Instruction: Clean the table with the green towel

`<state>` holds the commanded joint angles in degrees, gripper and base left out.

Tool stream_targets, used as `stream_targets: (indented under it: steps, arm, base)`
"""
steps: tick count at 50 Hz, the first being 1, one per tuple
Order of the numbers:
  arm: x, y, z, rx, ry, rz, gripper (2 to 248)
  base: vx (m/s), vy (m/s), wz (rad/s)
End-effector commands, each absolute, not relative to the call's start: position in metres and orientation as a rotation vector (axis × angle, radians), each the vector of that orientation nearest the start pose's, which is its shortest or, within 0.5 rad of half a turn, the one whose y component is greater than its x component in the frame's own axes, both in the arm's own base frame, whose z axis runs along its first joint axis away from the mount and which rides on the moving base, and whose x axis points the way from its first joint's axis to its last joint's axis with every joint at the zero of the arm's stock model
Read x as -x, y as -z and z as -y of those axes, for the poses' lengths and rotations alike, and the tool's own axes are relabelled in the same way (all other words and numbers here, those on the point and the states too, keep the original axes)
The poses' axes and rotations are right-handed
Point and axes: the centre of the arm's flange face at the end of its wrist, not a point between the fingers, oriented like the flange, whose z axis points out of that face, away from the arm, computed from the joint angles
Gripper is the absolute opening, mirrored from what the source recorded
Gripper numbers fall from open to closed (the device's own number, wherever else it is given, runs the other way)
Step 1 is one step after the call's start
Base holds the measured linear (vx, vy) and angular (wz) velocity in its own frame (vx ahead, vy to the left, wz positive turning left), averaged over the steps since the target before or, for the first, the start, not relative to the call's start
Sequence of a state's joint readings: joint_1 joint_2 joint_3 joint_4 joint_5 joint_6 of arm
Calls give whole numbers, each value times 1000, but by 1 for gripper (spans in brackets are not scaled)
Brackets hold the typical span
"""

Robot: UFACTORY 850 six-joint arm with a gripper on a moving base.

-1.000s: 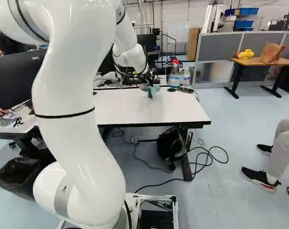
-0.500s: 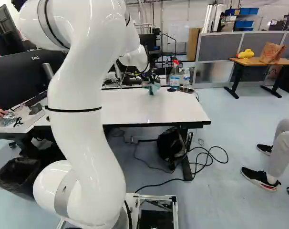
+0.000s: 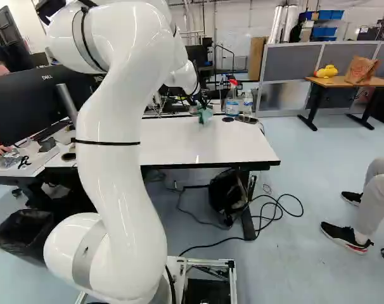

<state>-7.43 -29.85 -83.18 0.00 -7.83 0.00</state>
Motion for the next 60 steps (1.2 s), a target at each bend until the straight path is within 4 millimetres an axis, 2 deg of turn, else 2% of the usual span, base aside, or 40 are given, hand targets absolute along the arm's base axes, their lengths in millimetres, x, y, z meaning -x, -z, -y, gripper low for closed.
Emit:
stream_targets:
  steps: [3, 4, 8, 9, 13, 14, 18, 19, 24, 25, 43, 60]
  arm:
    - [-684, -505, 89, 2938, 1232, -191, 80]
    - [-684, -505, 89, 2938, 1232, -191, 114]
    - [-684, -505, 89, 2938, 1232, -191, 114]
    - [-684, -505, 89, 2938, 1232, -191, 147]
    - [-684, -505, 89, 2938, 1232, -191, 147]
    - [-684, -505, 89, 2938, 1232, -191, 183]
    - [-684, -505, 89, 2938, 1232, -191, 183]
    - [-684, -505, 89, 2938, 1232, -191, 220]
    - [-684, -505, 89, 2938, 1232, -191, 220]
    - [-684, -505, 89, 2938, 1232, -191, 247]
    - [-683, -505, 88, 2938, 1231, -189, 247]
    - [-665, -507, 66, 2938, 1206, -146, 247]
  base:
    - [0, 0, 0]
    - [0, 0, 0]
    - [0, 0, 0]
    - [0, 0, 0]
    - [0, 0, 0]
    - [0, 0, 0]
    - [0, 0, 0]
    - [0, 0, 0]
    - [0, 0, 0]
    - [0, 0, 0]
    - [0, 0, 0]
    - [0, 0, 0]
